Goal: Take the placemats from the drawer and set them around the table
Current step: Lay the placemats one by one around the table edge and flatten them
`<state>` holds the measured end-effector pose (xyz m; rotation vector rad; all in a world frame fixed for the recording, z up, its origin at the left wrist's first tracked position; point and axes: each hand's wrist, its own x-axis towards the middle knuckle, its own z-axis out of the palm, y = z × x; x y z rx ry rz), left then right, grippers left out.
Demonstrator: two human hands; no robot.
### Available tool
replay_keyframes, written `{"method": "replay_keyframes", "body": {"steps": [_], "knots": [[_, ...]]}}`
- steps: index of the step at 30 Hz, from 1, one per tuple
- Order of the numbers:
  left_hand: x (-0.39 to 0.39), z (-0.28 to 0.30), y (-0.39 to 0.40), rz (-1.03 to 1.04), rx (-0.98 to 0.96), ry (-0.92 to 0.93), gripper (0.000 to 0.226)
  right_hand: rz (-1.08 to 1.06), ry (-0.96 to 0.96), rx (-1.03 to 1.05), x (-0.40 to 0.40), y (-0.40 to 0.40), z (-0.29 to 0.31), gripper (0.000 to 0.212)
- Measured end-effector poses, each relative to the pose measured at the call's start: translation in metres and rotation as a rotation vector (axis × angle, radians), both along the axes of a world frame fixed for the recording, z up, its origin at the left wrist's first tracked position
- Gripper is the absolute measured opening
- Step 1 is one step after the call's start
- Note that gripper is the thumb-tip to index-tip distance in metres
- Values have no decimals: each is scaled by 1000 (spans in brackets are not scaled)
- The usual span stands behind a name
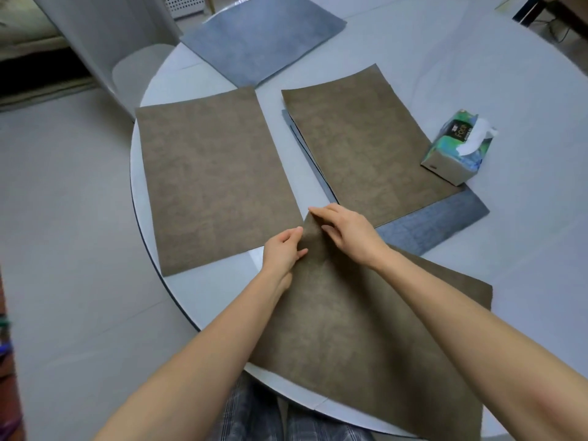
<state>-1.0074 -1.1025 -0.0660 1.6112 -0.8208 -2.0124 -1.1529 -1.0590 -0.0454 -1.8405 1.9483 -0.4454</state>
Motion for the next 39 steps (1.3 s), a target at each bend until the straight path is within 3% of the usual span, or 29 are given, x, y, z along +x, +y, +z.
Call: {"method": "replay_keyframes", "body": {"steps": [3,10,15,19,23,26,31,34,36,39], "knots": [[-2,10,2,-7,18,17,14,141,20,-40,-4,1,3,50],[2,16,11,-35,-37,51,27,234,21,157,-10,-15,17,23],[6,18,16,-60,-83,45,21,-15,-296,396,-9,-23,25,28],[24,9,19,-87,-129,-100,12,-52,-249,467,7,-31,13,35],[76,-8,33,-303,-193,-461,16,-213,-264,467,26,-39,-7,30],[112,-5,48,-407,-167,-572,8,-364,-287,452,37,-42,-16,21],[148,1,83,-536,-94,-601,16,-505,-331,401,45,-44,-23,20],[161,-2,105,-535,-58,-555,15,-464,-227,319,51,-35,-20,19],[165,-4,115,-491,-40,-492,16,-354,-112,221,65,-15,-14,42],[172,-10,120,-343,31,-344,12,-157,-158,84,105,41,-19,61]]}}
